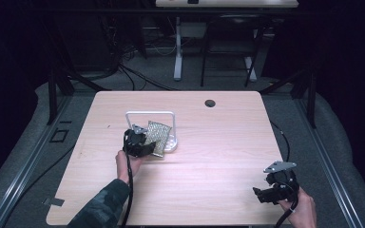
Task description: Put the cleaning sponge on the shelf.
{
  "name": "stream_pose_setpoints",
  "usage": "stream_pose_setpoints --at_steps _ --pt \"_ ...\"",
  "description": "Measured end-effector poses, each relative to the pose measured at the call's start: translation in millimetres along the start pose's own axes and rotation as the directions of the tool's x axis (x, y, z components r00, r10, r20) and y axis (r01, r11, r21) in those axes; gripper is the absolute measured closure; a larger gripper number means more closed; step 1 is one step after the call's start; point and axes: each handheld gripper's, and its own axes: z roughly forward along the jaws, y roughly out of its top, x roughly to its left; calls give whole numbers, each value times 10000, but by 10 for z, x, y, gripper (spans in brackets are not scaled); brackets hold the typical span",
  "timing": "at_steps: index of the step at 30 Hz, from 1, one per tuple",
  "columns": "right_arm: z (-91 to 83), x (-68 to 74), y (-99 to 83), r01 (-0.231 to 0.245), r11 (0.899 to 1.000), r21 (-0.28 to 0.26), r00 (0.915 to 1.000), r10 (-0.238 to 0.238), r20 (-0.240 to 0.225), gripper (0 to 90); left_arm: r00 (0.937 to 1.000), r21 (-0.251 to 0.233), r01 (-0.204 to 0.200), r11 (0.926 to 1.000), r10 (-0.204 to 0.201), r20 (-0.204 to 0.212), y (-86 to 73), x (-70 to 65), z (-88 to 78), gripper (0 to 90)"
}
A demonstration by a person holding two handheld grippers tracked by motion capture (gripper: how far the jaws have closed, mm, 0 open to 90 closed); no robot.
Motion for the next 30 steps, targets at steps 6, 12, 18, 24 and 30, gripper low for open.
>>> stream_pose_setpoints --at_steps 6,12,18,24,30 --pt "-10 4 -3 -75 9999 -85 10000 75 7 84 9997 292 31 9996 -24 -251 -20 -13 39 503" --pt "-9 6 -4 -38 10000 -69 10000 38 0 84 9990 302 -154 9994 166 -408 -4 -32 18 414" --pt "-35 4 -12 -116 9998 -189 9999 116 -18 86 9995 -142 -110 9998 106 -311 40 -16 -102 337" --pt "-49 -2 -27 -157 9997 -176 9999 157 -20 88 9996 -346 -248 9991 245 -111 66 -34 -197 283" --pt "-46 -1 -25 -165 9996 -226 9999 166 19 92 9983 -274 -579 9979 581 68 73 -67 -242 241"
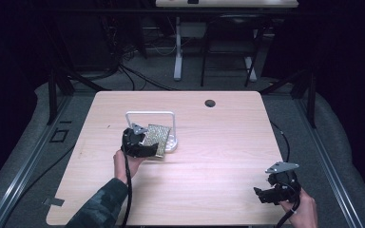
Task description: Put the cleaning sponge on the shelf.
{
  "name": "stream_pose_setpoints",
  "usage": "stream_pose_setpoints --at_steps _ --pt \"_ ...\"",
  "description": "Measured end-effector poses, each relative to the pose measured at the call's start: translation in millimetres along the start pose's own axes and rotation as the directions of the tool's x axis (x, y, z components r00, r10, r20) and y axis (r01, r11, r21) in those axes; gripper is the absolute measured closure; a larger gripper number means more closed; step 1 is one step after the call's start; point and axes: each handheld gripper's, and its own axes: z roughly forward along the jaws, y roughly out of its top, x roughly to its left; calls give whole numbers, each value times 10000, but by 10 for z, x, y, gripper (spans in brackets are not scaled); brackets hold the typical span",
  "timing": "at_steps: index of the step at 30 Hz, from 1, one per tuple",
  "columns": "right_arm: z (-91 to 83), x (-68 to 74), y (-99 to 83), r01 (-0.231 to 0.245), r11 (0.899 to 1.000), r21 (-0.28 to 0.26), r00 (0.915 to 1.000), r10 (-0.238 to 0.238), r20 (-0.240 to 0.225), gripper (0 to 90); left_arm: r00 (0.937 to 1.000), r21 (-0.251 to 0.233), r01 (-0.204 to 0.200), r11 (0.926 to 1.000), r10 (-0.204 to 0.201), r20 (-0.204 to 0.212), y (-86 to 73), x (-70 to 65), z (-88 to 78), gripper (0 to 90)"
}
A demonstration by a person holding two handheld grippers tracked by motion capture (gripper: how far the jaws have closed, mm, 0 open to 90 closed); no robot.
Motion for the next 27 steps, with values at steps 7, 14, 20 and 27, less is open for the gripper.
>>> stream_pose_setpoints --at_steps 7,14,20,27 --pt "-29 -18 -5 -77 9998 -182 10000 78 56 97 9996 0 -249 9997 249 124 19 -63 -78 191" --pt "-40 13 -3 69 9998 -182 9999 -67 105 98 9979 75 -581 9983 579 278 20 -159 -160 147" --pt "-40 10 -8 4 9997 -226 10000 -2 82 99 9956 150 -874 9961 868 359 -1 -222 -222 108" --pt "-41 31 -13 100 9997 -233 9999 -97 115 102 9934 193 -1051 9943 1041 478 -64 -265 -362 61"
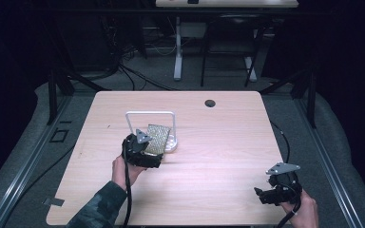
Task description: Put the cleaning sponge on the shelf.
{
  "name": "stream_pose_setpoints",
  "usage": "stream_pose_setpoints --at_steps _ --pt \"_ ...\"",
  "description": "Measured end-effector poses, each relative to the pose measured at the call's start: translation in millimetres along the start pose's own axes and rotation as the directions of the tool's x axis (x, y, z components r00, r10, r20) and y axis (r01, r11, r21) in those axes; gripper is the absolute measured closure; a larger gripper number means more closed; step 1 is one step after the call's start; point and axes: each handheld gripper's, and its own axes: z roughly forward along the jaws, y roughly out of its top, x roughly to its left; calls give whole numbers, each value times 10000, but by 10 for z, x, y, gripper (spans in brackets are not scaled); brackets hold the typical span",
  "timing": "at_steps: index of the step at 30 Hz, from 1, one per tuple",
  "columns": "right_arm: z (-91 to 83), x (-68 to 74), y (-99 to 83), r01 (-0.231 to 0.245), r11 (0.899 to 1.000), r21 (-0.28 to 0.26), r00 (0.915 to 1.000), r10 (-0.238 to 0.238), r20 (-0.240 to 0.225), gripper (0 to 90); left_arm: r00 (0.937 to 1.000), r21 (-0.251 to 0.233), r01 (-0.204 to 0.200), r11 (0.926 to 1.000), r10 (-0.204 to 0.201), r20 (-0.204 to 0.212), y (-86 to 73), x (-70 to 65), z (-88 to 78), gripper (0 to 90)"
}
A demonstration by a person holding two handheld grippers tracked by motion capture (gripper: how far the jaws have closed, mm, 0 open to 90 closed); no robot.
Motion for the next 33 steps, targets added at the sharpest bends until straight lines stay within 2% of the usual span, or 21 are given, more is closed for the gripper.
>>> stream_pose_setpoints --at_steps 4,10,24,33 --pt "-3 4 -1 25 9999 100 10000 -25 35 103 9998 -59 -199 9998 199 19 -54 -27 -103 45" --pt "-4 25 6 111 9998 139 9999 -113 105 105 9996 -148 -271 9995 272 43 -149 -35 -245 37" --pt "2 21 -3 199 9994 271 9997 -202 141 108 9997 -239 187 9995 -190 -122 -410 70 -519 19" --pt "8 24 -7 142 9994 319 9997 -148 170 110 9988 1 480 9988 -480 -135 -626 138 -619 4"
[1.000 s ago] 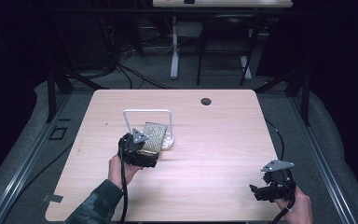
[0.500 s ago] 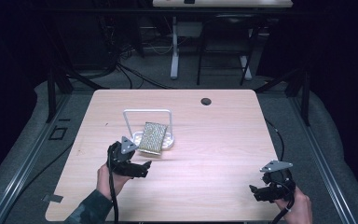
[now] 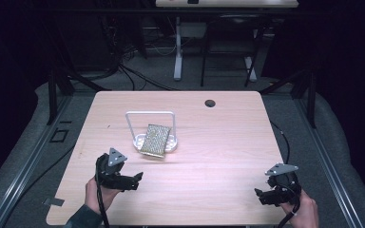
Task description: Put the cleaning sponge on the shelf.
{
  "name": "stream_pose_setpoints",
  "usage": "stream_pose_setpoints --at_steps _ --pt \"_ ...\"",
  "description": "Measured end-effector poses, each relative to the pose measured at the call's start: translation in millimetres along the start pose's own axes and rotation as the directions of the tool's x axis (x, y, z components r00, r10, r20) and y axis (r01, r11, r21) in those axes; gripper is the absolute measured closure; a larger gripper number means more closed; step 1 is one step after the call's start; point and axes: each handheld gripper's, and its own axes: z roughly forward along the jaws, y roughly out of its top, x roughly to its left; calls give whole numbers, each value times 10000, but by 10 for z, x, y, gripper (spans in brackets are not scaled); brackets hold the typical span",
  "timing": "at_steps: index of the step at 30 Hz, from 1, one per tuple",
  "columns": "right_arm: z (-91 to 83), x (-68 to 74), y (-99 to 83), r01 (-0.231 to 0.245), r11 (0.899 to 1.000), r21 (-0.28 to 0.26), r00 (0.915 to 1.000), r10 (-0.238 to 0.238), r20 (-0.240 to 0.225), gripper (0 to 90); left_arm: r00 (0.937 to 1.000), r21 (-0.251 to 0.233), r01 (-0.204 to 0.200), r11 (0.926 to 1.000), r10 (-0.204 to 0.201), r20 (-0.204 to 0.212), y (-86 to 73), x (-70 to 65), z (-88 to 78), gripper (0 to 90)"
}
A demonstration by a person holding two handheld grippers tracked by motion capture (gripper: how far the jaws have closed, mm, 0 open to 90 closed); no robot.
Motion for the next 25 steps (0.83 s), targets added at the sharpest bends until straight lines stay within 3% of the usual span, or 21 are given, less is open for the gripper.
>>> stream_pose_setpoints --at_steps 11,20,25 --pt "-4 13 -8 129 9999 79 9999 -130 101 112 9992 509 349 9981 -359 192 -252 71 -45 3" --pt "2 26 -16 189 9996 189 9997 -191 120 112 9983 640 142 9979 -177 550 -282 108 46 2" --pt "-5 30 -15 252 9995 175 9996 -254 154 113 9992 800 308 9963 -326 213 -316 205 99 0"
